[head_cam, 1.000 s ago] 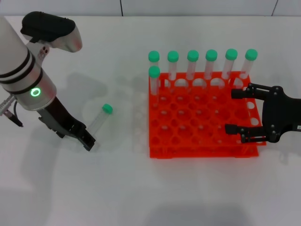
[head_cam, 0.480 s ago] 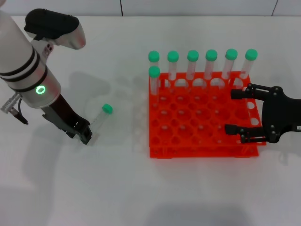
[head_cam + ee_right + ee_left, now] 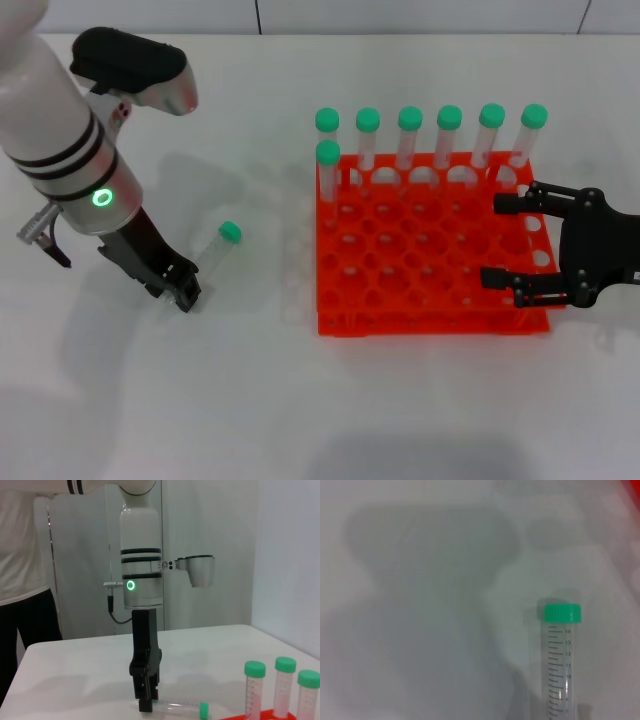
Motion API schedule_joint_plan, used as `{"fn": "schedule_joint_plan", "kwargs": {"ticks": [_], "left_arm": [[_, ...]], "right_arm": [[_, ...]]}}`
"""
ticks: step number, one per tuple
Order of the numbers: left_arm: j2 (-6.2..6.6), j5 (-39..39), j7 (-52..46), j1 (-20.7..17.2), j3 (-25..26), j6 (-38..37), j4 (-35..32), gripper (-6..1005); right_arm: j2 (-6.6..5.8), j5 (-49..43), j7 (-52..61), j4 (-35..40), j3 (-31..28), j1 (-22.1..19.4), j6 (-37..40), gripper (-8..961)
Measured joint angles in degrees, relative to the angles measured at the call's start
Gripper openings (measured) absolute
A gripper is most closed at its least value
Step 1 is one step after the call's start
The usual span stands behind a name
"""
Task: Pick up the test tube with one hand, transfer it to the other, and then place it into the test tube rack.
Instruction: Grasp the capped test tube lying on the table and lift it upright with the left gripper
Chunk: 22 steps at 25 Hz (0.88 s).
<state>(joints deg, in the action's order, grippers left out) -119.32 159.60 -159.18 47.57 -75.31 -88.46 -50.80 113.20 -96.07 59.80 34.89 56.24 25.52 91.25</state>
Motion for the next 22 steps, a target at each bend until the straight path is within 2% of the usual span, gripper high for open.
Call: {"fn": "schedule_joint_plan", "kwargs": {"ticks": [8, 13, 16, 19, 22], "left_arm": [[-0.03, -0.10, -0.30, 0.44, -1.63, 1.01, 0.00, 398], [-0.03, -0.15, -0.01, 0.49, -1.67, 1.18, -0.65, 265], [-0.03, -0.69, 0.45, 0.02, -1.68, 1.11, -3.33, 186], [-0.03, -1.03, 2.21, -1.68, -1.68, 1.15, -8.30, 186], [-0.03, -1.19, 5.55, -5.04, -1.65, 4.10, -15.36, 187]], "right_arm": [[0.00, 0.12, 0.46, 0.05, -0.15, -0.03, -0.22, 869], [0.00, 0.16, 0.57, 0.09, -0.32, -0.03, -0.22, 869], [-0.02, 0.20, 0.93, 0.27, -0.35, -0.07, -0.22, 869], [-0.05, 0.27, 1.17, 0.43, -0.48, -0.12, -0.09, 869], [-0.06, 0.28, 1.18, 0.49, -0.54, -0.18, 0.08, 869]]}}
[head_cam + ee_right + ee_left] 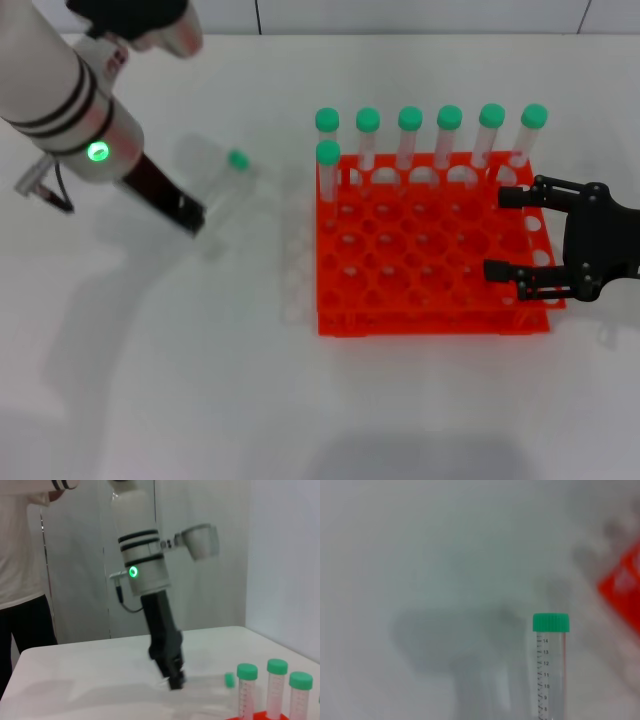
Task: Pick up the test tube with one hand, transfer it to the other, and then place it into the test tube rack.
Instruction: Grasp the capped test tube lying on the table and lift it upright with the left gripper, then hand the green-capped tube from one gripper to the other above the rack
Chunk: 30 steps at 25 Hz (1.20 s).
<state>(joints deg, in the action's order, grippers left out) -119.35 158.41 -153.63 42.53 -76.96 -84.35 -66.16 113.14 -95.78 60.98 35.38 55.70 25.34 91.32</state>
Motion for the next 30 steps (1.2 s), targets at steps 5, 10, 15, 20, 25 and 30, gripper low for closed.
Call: {"fn": "schedule_joint_plan", "kwargs": {"ticks": [5, 10, 15, 20, 25, 30], "left_arm": [[0.00, -4.29, 6.32, -4.05, 0.27, 7.09, -7.32, 187], [0.18, -14.39, 16.30, -6.92, 1.50, 16.31, -8.80, 188], [0.06, -33.11, 32.03, -10.68, 3.67, 24.85, -8.03, 188], [0.64, -50.66, 43.61, -9.12, 9.44, 21.92, 0.81, 189], [2.53, -55.52, 52.37, -3.15, 15.30, 10.32, 14.18, 189], [4.59, -54.99, 56.94, 2.02, 15.69, 5.31, 23.35, 190]], "right_arm": [[0.03, 0.06, 0.01, 0.08, -0.21, -0.39, 0.05, 868], [0.06, 0.37, 0.01, -0.01, -0.76, -0.57, 0.27, 868], [0.19, 0.66, -0.03, -0.03, -0.77, -0.65, 0.40, 868], [0.59, 0.70, 0.01, 0.09, -0.77, -0.60, 0.27, 868], [0.68, 0.73, 0.02, 0.14, -0.77, -0.31, 0.27, 868], [0.68, 1.03, 0.02, 0.22, -0.77, -0.23, 0.46, 868]]}}
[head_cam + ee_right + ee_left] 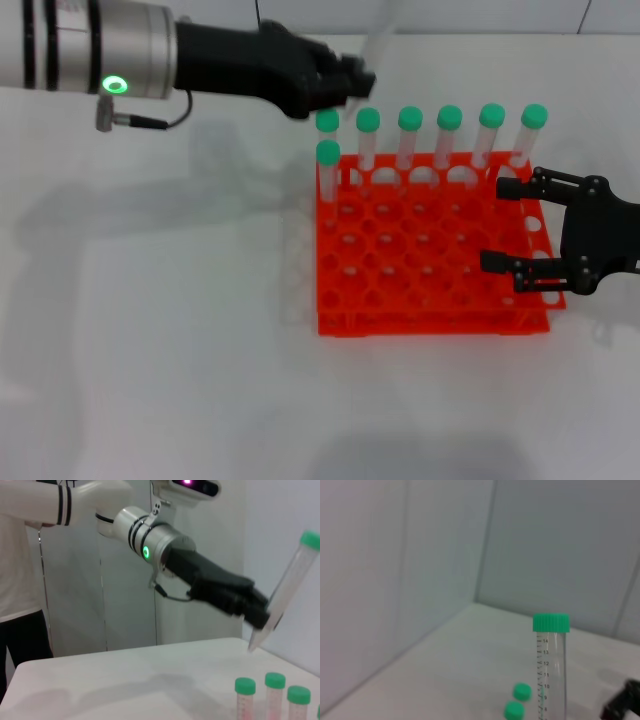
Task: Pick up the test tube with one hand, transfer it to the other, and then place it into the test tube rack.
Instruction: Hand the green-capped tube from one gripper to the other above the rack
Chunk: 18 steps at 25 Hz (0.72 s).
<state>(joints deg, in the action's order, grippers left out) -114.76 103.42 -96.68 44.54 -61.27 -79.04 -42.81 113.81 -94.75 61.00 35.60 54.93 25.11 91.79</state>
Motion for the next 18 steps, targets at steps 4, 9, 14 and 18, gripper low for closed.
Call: {"fn": "schedule_joint_plan", "kwargs": {"ticks": [4, 9, 14, 18], "left_arm": [[0.09, 2.14, 1.37, 2.43, -0.20, -1.01, 2.86, 190], [-0.56, 6.55, 3.03, 4.24, -0.26, -2.84, 4.12, 191], [-0.81, 7.84, 4.52, 4.82, -0.29, -2.89, 4.84, 192], [-1.36, 8.38, 6.03, 4.99, -0.31, -2.80, 5.12, 192]], "right_arm": [[-0.08, 0.78, 0.00, 0.00, -0.01, 0.01, 0.36, 869], [-0.47, 1.97, 0.07, 0.00, -0.26, -0.28, 1.12, 866], [-1.00, 2.11, 1.84, -0.10, -1.87, -0.17, 1.57, 863], [-0.76, 2.90, 5.78, -0.66, -5.23, 0.44, 1.62, 861]]}}
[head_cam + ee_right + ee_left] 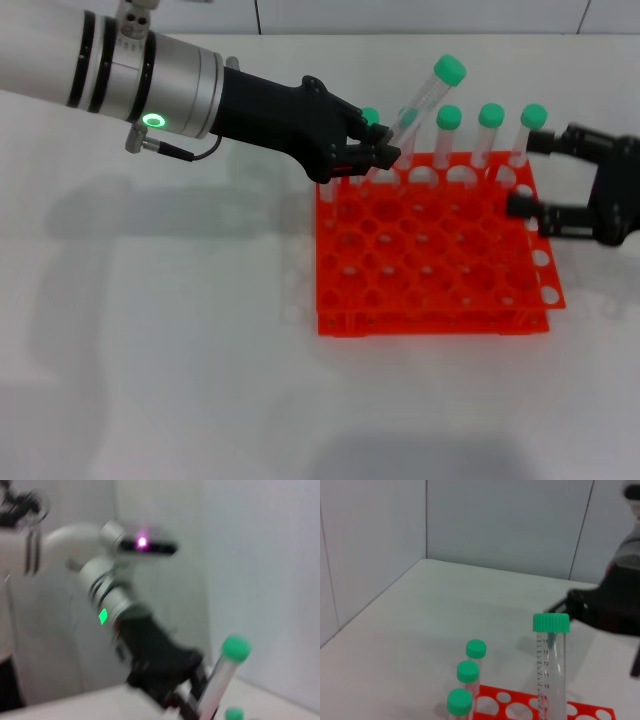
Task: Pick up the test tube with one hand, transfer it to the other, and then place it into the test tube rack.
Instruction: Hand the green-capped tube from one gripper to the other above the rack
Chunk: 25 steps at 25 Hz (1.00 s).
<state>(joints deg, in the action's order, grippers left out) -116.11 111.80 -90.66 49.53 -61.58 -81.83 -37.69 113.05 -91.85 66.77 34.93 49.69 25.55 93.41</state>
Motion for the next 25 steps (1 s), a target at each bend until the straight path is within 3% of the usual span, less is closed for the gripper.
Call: {"fn": "schedule_joint_plan", "kwargs": {"ticks": [11, 25], "left_arm": [[-1.12, -0.19, 5.60, -0.66, 0.08, -0.59, 0.08, 193], [-1.92, -0.56, 9.36, -2.05, 0.81, -1.17, -0.21, 195]], "right_arm": [[2.06, 9.39, 1.59, -9.54, -1.41, 3.00, -0.29, 855], [2.79, 13.29, -6.29, -18.41, -1.16, 5.76, 2.87, 855]]}}
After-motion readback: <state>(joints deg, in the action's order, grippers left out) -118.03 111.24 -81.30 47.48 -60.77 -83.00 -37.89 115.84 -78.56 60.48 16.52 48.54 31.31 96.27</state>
